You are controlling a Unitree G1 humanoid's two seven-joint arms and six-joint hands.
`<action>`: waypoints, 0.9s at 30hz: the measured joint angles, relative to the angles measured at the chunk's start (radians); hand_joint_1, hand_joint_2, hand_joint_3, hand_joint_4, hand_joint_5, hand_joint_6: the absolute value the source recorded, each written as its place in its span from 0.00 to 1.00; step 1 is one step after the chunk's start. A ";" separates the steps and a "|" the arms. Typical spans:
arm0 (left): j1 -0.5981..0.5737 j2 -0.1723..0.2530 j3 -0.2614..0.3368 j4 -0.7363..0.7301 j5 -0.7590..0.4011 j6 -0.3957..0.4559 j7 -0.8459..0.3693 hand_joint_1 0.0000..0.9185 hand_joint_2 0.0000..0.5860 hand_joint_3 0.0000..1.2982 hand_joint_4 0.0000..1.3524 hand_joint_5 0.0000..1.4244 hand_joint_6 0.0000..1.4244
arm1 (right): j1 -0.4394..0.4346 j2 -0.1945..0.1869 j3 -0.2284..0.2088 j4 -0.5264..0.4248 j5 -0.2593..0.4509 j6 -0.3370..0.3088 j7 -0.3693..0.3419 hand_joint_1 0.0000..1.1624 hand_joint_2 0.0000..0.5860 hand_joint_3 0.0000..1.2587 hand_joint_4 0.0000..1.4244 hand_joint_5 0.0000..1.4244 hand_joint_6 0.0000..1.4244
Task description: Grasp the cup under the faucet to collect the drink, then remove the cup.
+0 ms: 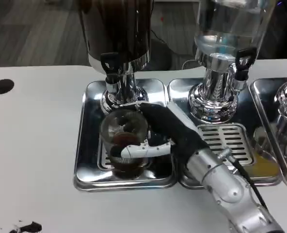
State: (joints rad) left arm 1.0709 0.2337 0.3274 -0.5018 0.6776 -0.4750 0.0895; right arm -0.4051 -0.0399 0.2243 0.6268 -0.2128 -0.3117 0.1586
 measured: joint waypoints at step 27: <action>-0.164 0.022 -0.106 0.040 0.002 0.060 -0.053 0.00 0.14 0.29 0.21 0.22 0.37 | 0.475 -0.257 -0.107 -0.636 0.088 0.105 0.161 0.73 0.14 0.38 0.32 0.35 0.30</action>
State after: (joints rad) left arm 0.9072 0.2557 0.2214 -0.4617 0.6794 -0.4152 0.0364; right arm 0.0696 -0.2970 0.1173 -0.0090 -0.1252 -0.2070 0.3197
